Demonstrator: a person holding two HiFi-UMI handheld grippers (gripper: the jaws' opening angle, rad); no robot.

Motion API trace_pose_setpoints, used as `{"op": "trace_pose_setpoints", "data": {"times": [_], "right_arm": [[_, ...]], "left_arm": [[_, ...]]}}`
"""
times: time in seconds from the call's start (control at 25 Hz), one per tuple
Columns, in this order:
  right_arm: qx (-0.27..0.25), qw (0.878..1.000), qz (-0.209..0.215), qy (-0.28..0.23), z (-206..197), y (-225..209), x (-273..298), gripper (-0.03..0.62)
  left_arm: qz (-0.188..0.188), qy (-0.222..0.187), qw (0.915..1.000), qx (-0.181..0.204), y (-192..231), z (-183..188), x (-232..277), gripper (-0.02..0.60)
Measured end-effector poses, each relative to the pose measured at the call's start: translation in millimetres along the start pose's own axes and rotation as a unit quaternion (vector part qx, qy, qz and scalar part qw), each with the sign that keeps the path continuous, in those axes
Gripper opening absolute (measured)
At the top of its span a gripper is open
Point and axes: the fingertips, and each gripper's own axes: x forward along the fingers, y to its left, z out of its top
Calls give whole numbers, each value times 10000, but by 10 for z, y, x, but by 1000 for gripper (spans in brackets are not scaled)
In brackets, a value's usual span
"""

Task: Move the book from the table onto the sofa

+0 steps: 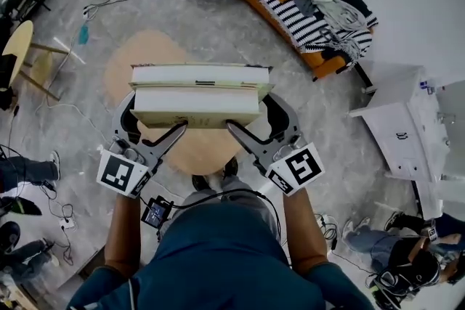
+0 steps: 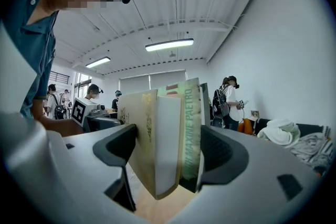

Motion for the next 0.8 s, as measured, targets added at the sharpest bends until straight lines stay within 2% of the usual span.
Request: {"op": "trace_pose_setpoints", "data": {"times": [0.2,0.48,0.8], "right_arm": [[-161,9996,16,-212,373,193,-293,397],[-387,9985,-14,-380,601,228,-488,397],[-507,9964,-592,-345,643,189,-1009,397]], "left_arm": [[-6,-174,9998,131,-266,415,-198,476],[-11,-303,9990,320,-429,620,-239,476],[-583,-483,9968,265,-847,675,-83,477]]}}
